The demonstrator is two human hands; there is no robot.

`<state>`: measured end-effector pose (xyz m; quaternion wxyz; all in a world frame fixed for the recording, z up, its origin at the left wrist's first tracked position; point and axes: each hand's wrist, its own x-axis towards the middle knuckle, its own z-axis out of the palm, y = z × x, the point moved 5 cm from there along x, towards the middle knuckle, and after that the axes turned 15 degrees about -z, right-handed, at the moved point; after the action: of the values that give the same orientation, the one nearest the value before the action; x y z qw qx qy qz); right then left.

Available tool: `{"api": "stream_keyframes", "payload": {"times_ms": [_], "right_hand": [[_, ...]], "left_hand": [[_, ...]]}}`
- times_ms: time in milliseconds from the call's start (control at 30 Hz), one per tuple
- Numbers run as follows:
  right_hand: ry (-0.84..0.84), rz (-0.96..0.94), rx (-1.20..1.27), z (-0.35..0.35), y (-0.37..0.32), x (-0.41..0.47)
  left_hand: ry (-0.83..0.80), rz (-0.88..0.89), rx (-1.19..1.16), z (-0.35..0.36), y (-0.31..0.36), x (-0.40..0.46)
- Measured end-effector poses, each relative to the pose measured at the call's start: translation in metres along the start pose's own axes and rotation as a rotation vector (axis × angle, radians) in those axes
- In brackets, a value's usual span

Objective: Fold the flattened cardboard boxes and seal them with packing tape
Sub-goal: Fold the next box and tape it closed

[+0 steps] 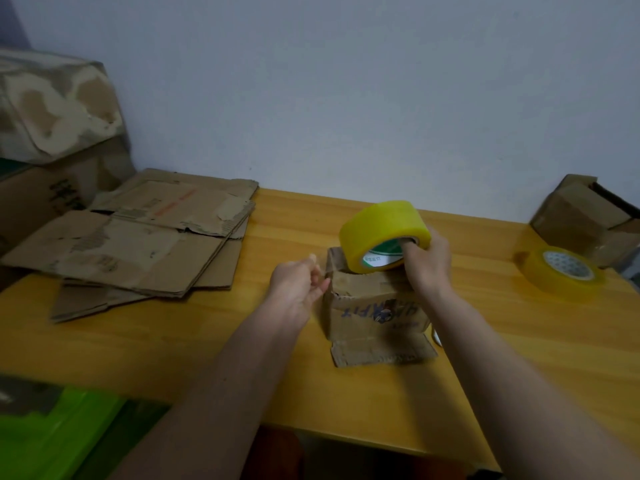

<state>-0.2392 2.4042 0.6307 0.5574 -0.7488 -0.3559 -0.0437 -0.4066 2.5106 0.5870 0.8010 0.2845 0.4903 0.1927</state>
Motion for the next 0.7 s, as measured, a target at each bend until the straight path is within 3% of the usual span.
{"api": "stream_keyframes", "payload": {"times_ms": [433, 700], "right_hand": [[0.222, 0.009, 0.093, -0.01, -0.004, -0.009], [0.25, 0.008, 0.112, -0.008, -0.003, -0.006]], "left_hand": [[0.025, 0.098, 0.013, 0.008, 0.011, -0.001], [0.105, 0.141, 0.098, -0.004, 0.008, 0.0]]}}
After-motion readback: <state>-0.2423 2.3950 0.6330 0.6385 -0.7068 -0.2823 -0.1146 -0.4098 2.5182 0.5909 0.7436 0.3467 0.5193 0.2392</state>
